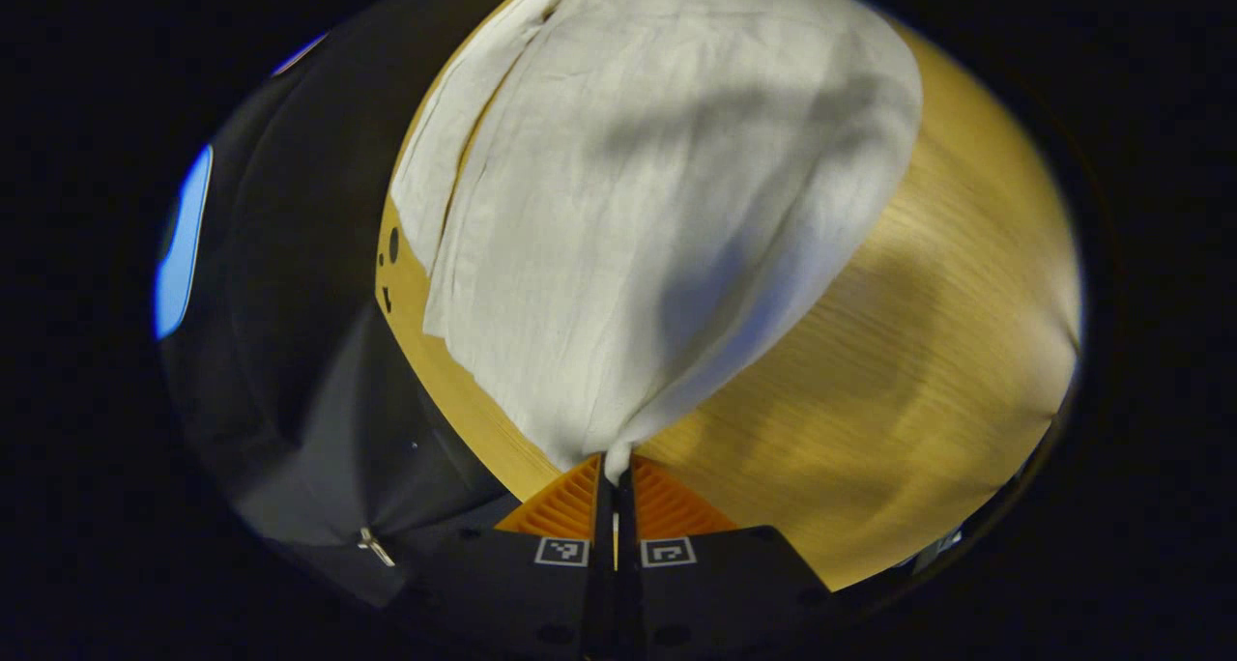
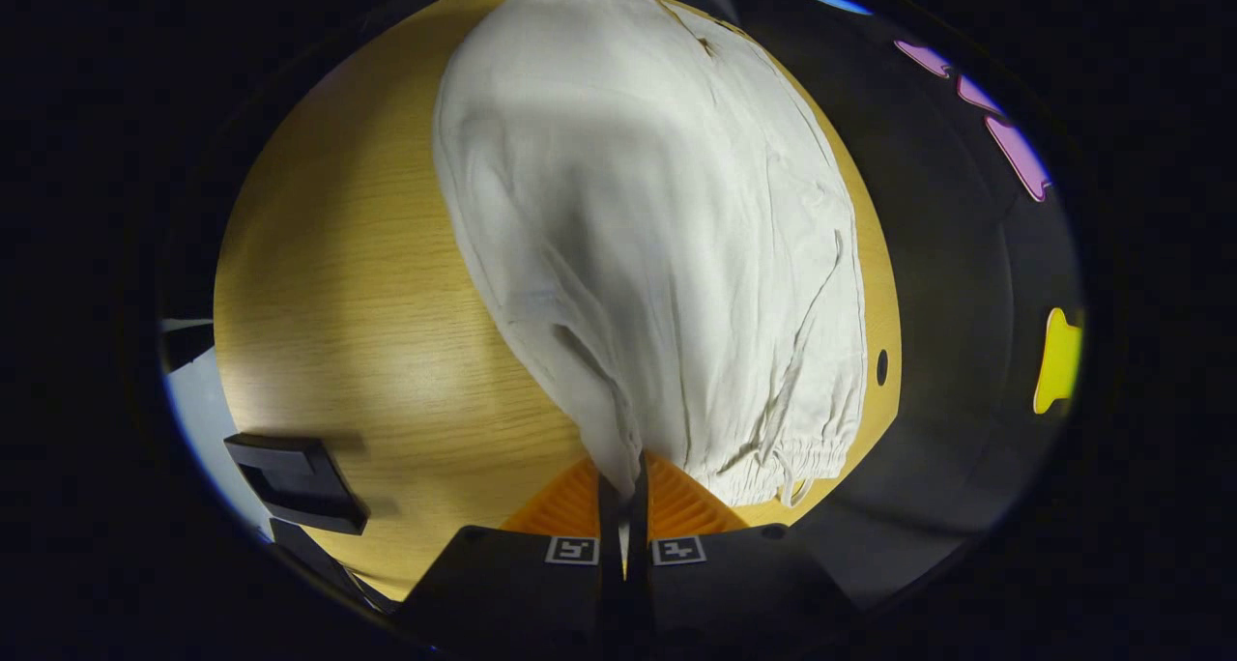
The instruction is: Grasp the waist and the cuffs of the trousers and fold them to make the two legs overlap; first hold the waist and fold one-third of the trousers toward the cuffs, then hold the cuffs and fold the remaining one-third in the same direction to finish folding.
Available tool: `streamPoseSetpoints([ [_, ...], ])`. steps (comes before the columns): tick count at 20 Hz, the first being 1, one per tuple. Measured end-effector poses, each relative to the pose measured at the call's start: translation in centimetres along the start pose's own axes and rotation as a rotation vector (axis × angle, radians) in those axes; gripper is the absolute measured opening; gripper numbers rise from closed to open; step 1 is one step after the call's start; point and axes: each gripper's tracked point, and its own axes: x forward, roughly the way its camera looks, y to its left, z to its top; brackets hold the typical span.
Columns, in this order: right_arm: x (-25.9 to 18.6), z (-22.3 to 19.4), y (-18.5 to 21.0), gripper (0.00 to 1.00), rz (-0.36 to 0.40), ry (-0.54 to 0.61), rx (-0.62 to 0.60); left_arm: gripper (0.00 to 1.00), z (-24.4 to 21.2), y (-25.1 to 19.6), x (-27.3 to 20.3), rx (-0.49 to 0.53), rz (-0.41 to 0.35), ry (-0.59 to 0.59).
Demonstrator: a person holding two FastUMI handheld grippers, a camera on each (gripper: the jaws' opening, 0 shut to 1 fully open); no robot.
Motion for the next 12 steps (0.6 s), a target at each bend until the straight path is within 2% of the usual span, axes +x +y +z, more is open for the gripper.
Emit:
streamPoseSetpoints([
  [3,-0.3,-0.3,-0.9,0.05,-0.029,0.007,0.095,0.05,0.6,0.6,-0.5,0.003,0.036,-0.017],
  [8,-2.9,0.6,-3.0,0.05,-0.123,-0.021,0.251,0.05,1.7,4.0,-4.7,-0.124,0.195,-0.083],
  [12,-4.7,1.6,-6.4,0.05,-0.204,-0.066,0.367,0.05,3.4,6.8,-6.9,-0.183,0.274,-0.120],
])
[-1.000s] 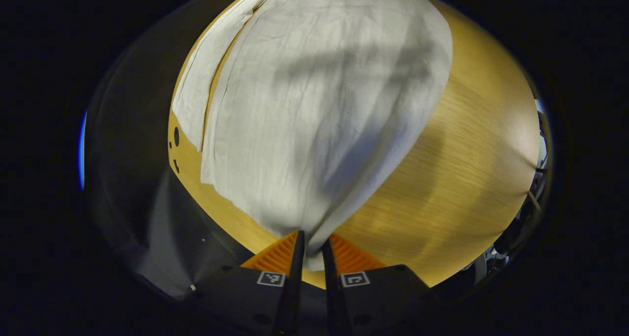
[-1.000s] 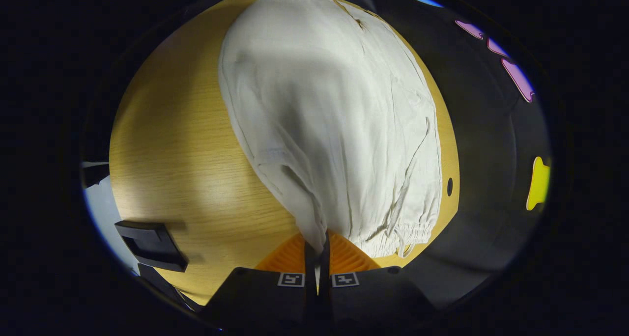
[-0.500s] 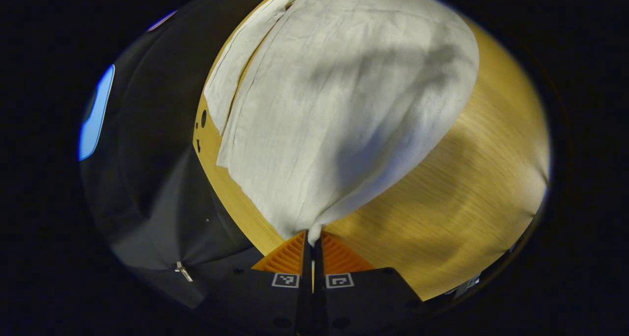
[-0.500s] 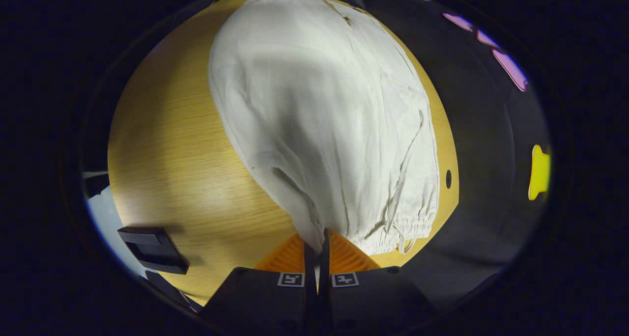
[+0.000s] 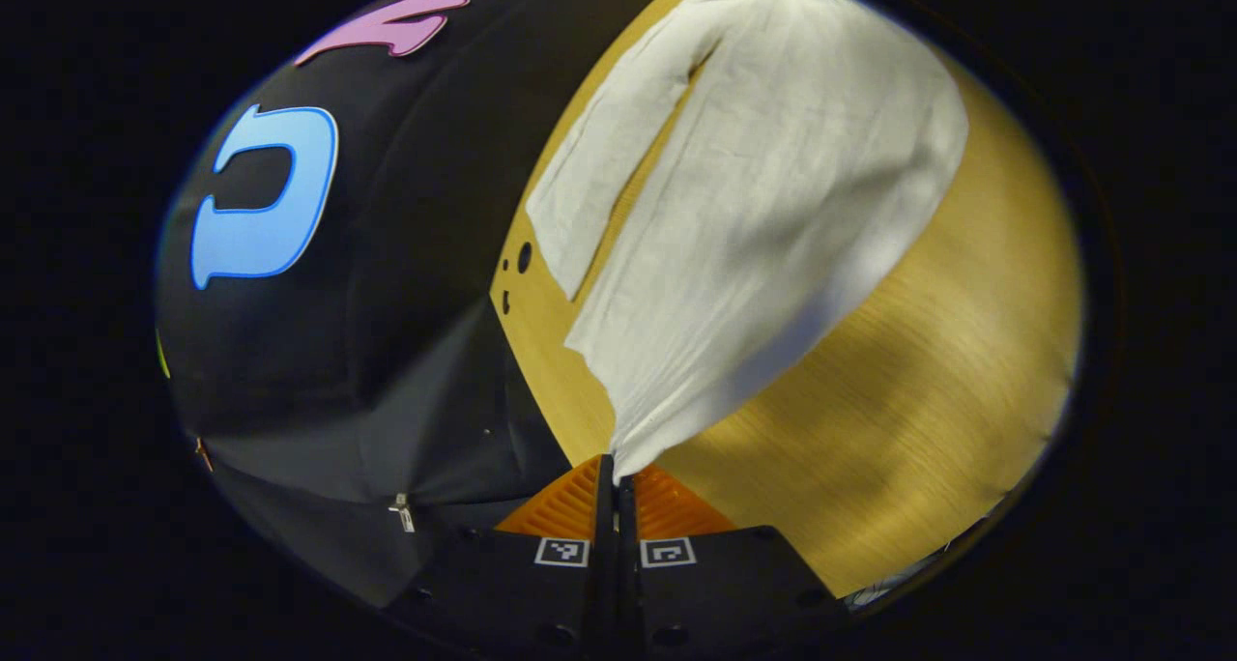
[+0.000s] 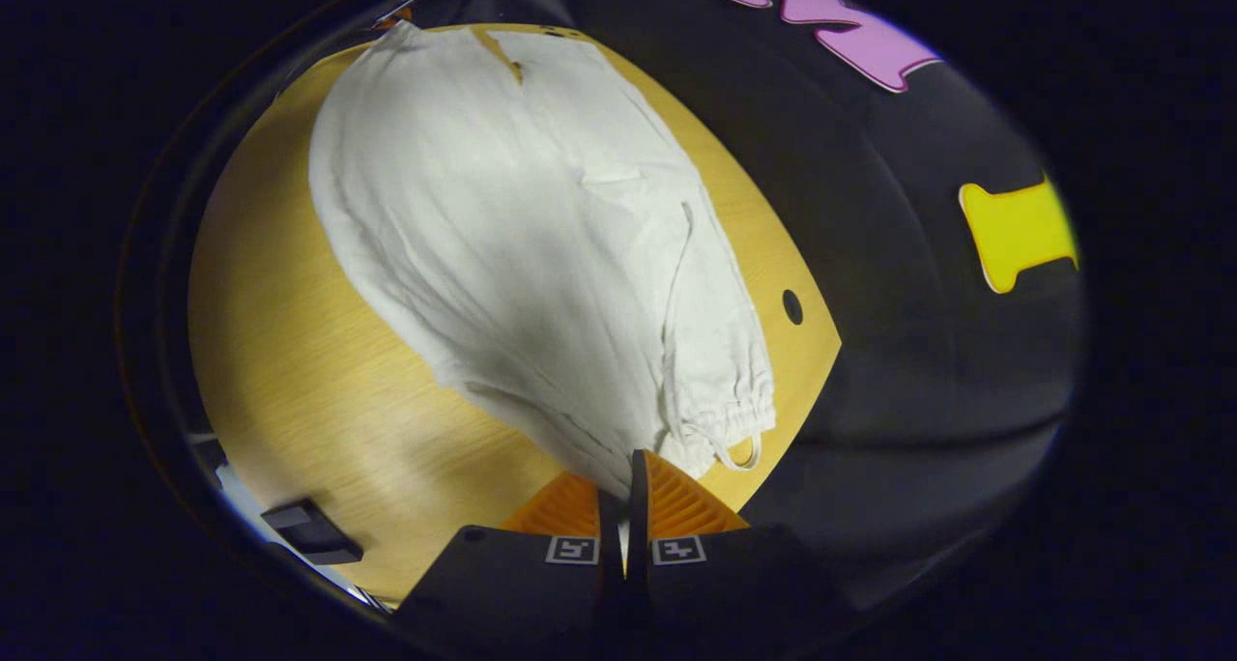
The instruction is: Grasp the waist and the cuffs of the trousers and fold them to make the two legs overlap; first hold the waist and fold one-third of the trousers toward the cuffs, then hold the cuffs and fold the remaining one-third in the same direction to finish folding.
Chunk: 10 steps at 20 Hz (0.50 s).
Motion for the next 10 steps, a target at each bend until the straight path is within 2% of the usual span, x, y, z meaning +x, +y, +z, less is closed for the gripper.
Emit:
streamPoseSetpoints([
  [3,0.2,2.0,-3.2,0.05,-0.069,-0.049,0.100,0.05,2.0,3.0,1.3,-0.082,0.037,-0.022],
  [10,1.8,7.8,-10.0,0.05,-0.148,-0.126,0.282,0.05,10.3,11.3,4.2,-0.257,0.137,-0.134],
])
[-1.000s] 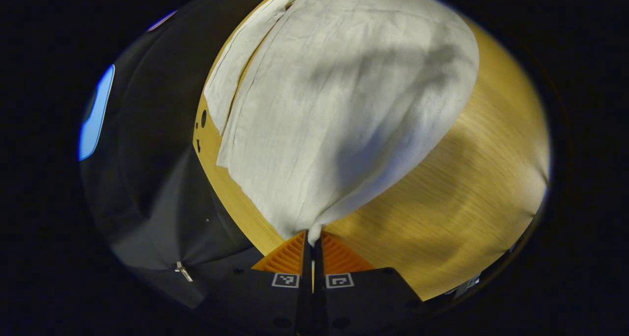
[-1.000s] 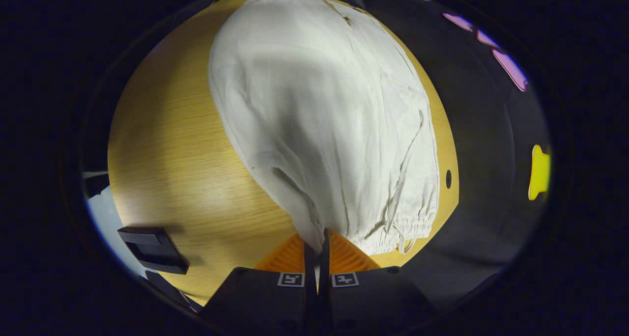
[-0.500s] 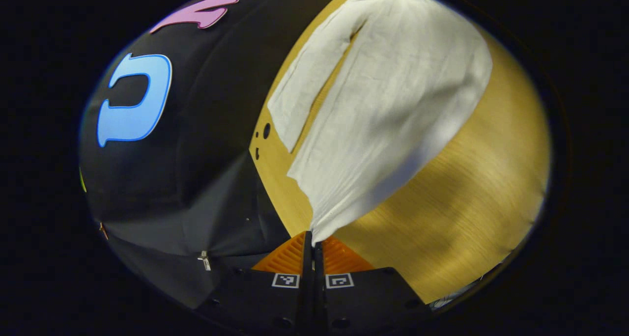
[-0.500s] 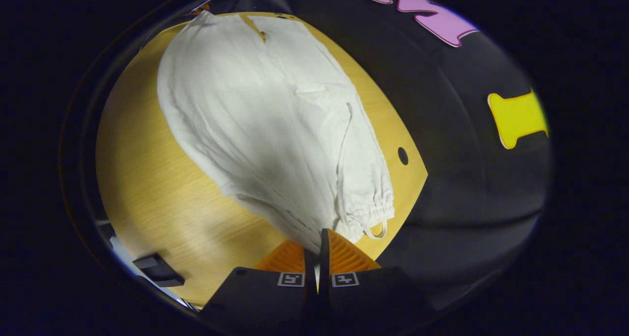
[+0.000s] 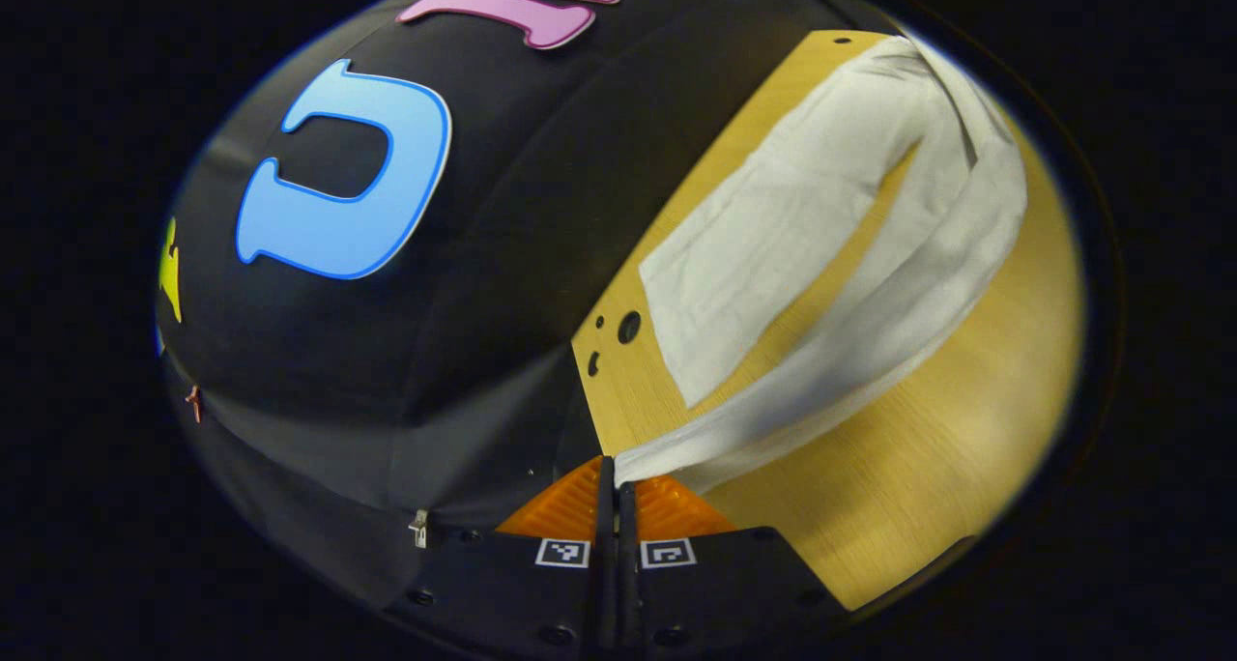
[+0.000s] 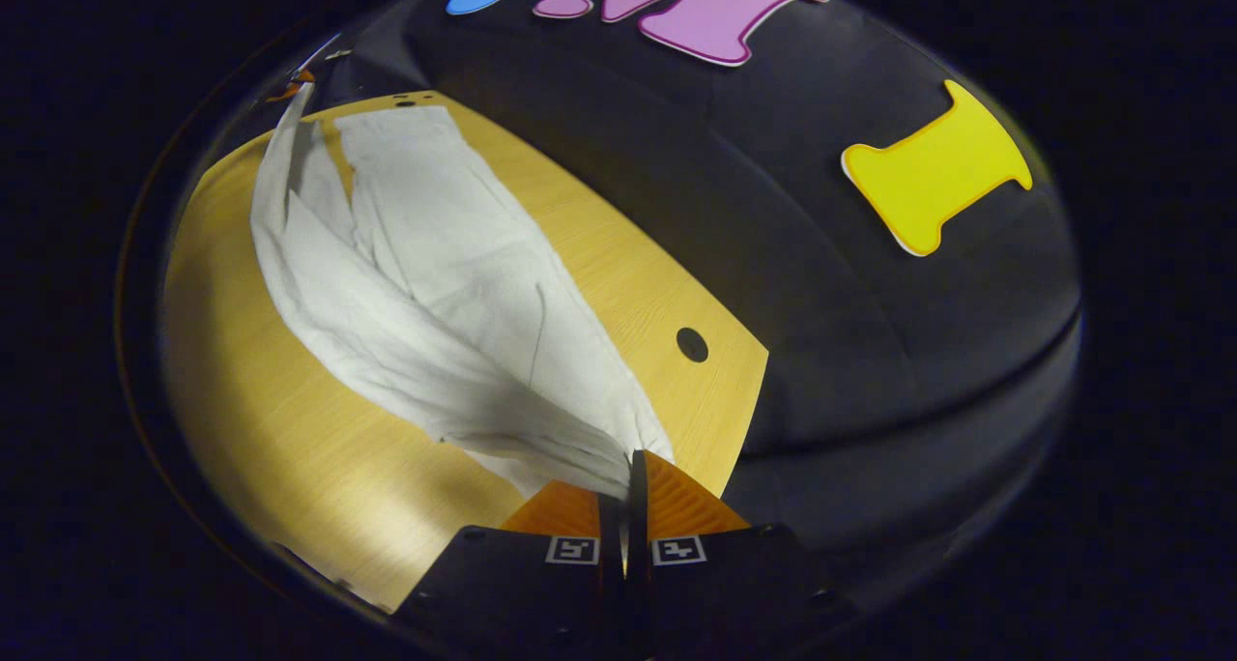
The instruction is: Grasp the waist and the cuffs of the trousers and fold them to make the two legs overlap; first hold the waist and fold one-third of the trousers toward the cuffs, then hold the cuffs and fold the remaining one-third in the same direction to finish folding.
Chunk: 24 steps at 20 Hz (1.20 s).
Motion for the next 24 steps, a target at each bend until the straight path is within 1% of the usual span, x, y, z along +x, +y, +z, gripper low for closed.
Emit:
streamPoseSetpoints([
  [2,1.6,3.1,-1.5,0.05,-0.019,-0.037,0.037,0.05,2.3,1.5,2.5,-0.050,0.019,-0.013],
  [3,2.2,4.6,-2.5,0.05,-0.027,-0.051,0.058,0.05,3.7,2.2,4.1,-0.091,0.026,-0.020],
  [5,4.1,6.1,-3.9,0.05,-0.039,-0.067,0.116,0.05,6.1,3.2,6.8,-0.185,0.034,-0.037],
  [7,5.5,7.0,-5.1,0.05,-0.056,-0.072,0.208,0.05,8.2,3.7,9.1,-0.260,0.036,-0.055],
  [9,7.5,7.5,-7.1,0.05,-0.096,-0.076,0.263,0.05,10.0,3.8,11.7,-0.285,0.029,-0.069],
  [10,8.4,7.5,-7.7,0.05,-0.110,-0.079,0.297,0.05,10.4,3.5,12.9,-0.291,0.019,-0.066],
  [13,11.9,6.0,-7.6,0.05,-0.104,-0.021,0.462,0.05,11.0,1.1,16.3,-0.310,-0.014,-0.031],
  [17,14.9,3.2,-6.0,0.05,-0.070,0.076,0.625,0.05,11.3,-2.2,18.2,-0.397,-0.036,-0.011],
  [19,14.7,2.4,-5.6,0.17,-0.059,0.120,0.694,0.06,11.6,-3.8,18.0,-0.450,-0.082,-0.010],
  [20,14.3,2.1,-5.5,0.25,-0.053,0.125,0.732,0.10,12.1,-4.2,17.6,-0.475,-0.093,-0.016],
  [22,13.7,1.6,-5.7,0.61,-0.065,0.127,0.799,0.38,13.1,-4.6,16.5,-0.523,-0.123,-0.040],
  [24,12.8,0.7,-6.5,0.97,-0.100,0.110,0.860,0.65,14.5,-4.0,14.2,-0.563,-0.127,-0.071],
])
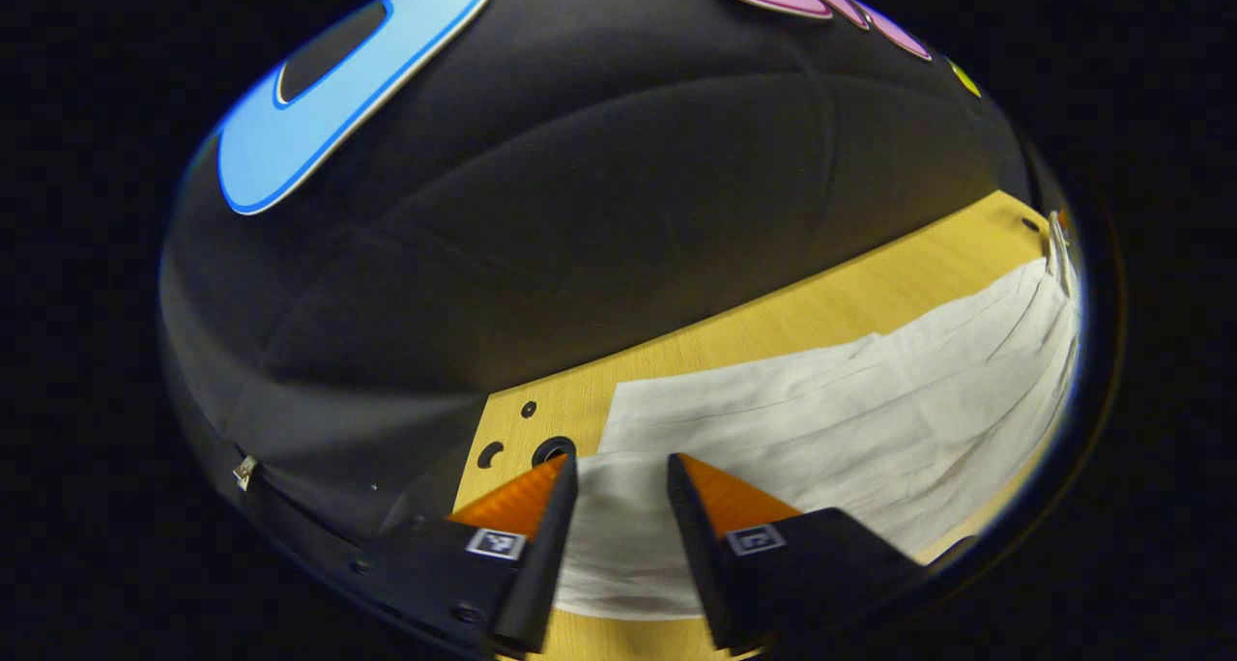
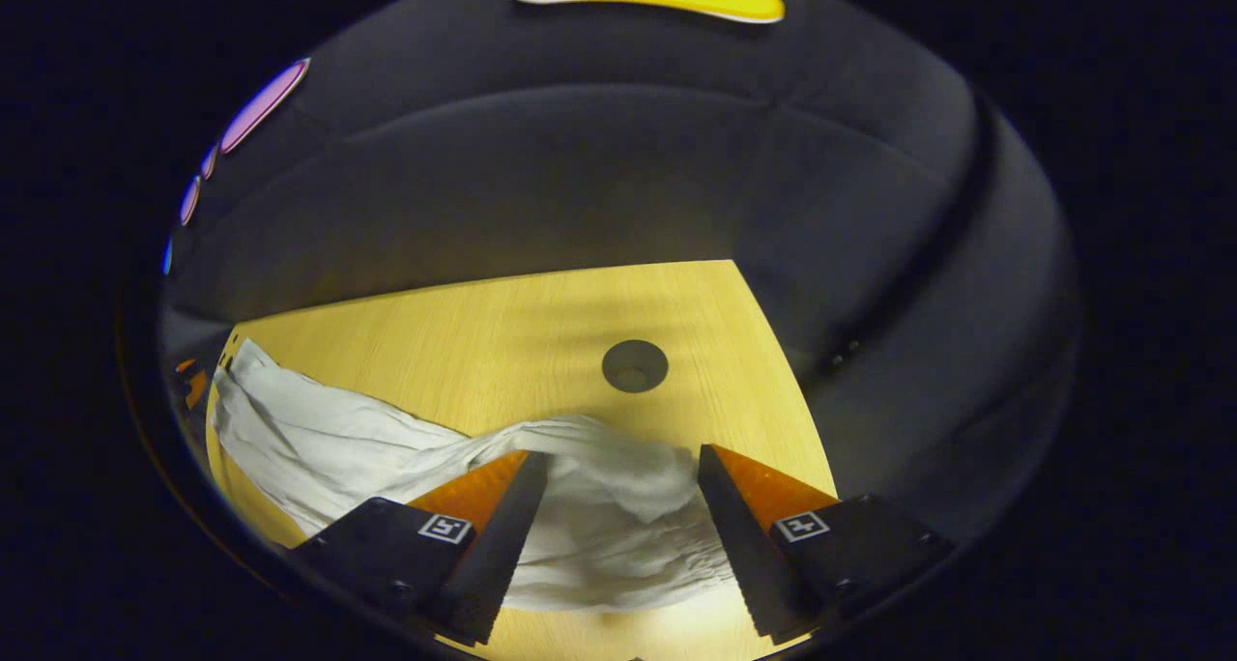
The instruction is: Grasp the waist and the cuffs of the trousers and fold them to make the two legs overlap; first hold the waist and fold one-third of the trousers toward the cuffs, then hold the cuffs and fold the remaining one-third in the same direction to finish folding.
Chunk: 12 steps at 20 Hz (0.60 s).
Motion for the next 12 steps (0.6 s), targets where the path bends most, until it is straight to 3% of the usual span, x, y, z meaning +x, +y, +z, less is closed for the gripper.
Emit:
streamPoseSetpoints([
  [2,-1.1,-0.1,-1.1,0.97,-0.024,-0.035,0.069,0.93,1.5,0.1,-1.9,-0.055,-0.010,-0.045],
  [6,-3.0,-1.9,-3.5,0.99,-0.064,-0.089,0.231,0.96,3.7,0.5,-6.2,-0.162,-0.007,-0.127],
  [12,-2.6,-4.5,-5.0,1.00,-0.128,-0.123,0.321,0.96,3.9,-0.5,-12.3,-0.297,-0.029,-0.155],
])
